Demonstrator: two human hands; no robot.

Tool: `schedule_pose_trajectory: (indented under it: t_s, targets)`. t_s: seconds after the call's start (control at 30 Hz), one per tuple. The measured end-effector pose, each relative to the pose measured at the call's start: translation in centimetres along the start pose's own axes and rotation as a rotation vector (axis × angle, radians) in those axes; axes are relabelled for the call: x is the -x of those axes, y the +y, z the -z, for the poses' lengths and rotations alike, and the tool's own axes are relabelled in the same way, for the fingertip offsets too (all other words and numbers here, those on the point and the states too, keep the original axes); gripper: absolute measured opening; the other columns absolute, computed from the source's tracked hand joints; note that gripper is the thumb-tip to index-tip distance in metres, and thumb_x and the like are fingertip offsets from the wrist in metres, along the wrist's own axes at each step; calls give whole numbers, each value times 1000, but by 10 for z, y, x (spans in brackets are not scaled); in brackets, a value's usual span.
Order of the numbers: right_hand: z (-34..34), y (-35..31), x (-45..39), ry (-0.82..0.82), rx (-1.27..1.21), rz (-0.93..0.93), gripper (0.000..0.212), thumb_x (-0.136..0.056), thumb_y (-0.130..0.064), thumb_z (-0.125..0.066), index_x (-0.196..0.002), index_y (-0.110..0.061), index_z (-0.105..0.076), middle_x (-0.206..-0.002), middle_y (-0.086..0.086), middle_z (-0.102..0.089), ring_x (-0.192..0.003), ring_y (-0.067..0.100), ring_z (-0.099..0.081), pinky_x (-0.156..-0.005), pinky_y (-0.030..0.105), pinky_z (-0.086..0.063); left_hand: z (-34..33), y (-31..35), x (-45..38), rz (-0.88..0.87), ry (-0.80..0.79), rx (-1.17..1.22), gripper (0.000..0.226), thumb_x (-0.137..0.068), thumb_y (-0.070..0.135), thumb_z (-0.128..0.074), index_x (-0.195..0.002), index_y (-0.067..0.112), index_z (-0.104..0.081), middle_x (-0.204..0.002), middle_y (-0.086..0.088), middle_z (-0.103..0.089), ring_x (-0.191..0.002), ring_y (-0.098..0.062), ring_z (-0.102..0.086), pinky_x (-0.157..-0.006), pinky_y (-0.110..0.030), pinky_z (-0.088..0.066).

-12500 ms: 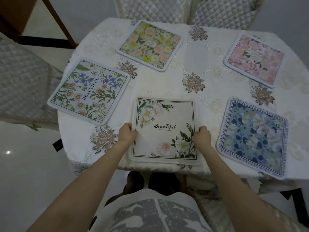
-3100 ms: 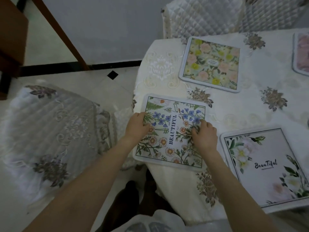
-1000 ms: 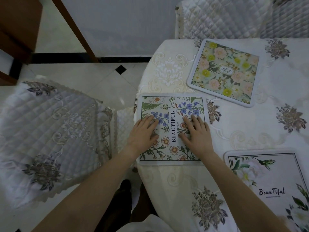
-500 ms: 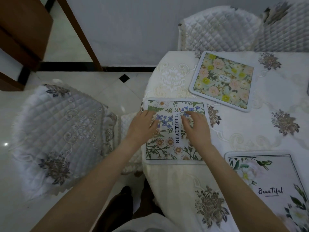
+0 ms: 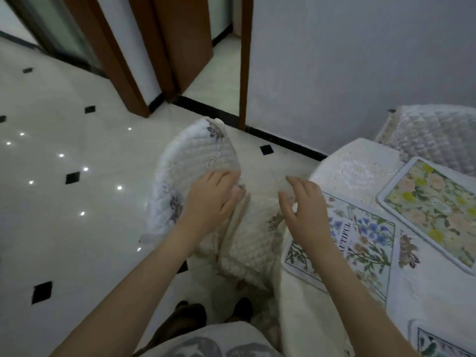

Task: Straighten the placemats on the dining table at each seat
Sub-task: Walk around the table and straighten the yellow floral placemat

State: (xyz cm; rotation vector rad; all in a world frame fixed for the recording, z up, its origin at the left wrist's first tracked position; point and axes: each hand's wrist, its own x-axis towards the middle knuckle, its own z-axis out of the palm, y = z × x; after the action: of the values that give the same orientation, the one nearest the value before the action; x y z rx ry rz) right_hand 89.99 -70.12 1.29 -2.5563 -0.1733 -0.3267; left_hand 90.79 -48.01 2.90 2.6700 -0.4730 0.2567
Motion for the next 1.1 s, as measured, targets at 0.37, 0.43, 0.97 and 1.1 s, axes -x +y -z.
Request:
schedule_pose_trajectory:
  t_s: [0.37, 0.43, 0.97, 1.1]
  targets:
    - [-125, -181, 32, -279, -61, 245, 47, -93, -43, -42, -128, -14, -53, -127, 5, -58, -118, 25, -51, -102, 41, -42, 83, -145, 169, 367, 44, -97, 49, -95, 39, -34, -131, 11, -51, -125, -11, -61, -116, -28, -55, -100, -40, -43]
    - [-146, -215, 35, -281, -80, 237, 43, -93, -37, -50, -128, -12, -53, -128, 7, -58, -120, 26, -50, -103, 41, -41, 101, -176, 192, 405, 44, -87, 49, -95, 39, -34, -132, 12, -51, -127, -10, -60, -118, -28, -54, -101, -39, -42]
    - [-246, -381, -21, -211, -35, 168, 47, -94, -42, -43, -134, -17, -47, -134, 4, -54, -124, 18, -43, -105, 32, -33, 193, -370, 206, 380, 112, 3, 51, -94, 40, -32, -134, 12, -48, -129, -9, -59, -119, -23, -52, -101, -37, -42]
    - [-276, -382, -57, -213, -2, 146, 49, -94, -44, -40, -134, -17, -46, -134, 4, -53, -124, 19, -44, -106, 34, -35, 181, -408, 168, 355, 53, 9, 54, -94, 42, -29, -136, 12, -46, -133, -10, -56, -124, -25, -49, -106, -36, -35]
